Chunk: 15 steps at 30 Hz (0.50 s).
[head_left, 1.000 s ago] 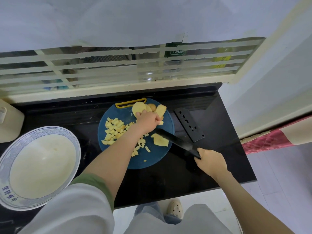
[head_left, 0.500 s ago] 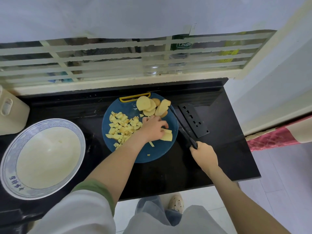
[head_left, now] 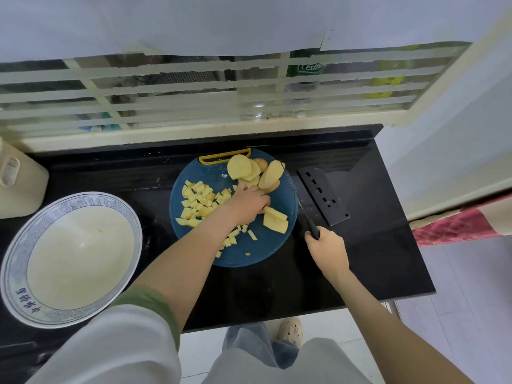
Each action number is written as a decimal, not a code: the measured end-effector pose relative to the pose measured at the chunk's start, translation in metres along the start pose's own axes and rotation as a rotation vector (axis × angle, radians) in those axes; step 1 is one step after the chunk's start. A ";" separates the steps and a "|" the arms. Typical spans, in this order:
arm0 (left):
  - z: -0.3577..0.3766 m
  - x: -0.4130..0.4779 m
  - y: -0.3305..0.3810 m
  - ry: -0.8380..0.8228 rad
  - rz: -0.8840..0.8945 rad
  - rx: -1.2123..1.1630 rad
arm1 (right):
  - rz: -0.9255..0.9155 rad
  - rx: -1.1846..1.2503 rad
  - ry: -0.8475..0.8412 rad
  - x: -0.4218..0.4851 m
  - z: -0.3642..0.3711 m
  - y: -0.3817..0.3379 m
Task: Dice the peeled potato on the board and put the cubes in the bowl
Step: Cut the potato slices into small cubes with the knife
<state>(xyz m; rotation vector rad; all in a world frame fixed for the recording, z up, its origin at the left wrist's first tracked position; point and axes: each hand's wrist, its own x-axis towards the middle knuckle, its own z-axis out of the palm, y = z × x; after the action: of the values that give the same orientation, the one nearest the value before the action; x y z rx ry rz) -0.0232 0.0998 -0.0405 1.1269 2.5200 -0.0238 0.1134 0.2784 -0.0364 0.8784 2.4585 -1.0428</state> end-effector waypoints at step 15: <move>0.015 0.001 -0.003 0.131 0.085 0.213 | -0.105 0.074 -0.010 0.016 0.033 -0.036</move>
<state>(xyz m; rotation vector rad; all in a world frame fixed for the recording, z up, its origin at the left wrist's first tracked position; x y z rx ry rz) -0.0213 0.0957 -0.0552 1.3579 2.6309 -0.2072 0.0799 0.2413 -0.0483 0.7706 2.4954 -1.1784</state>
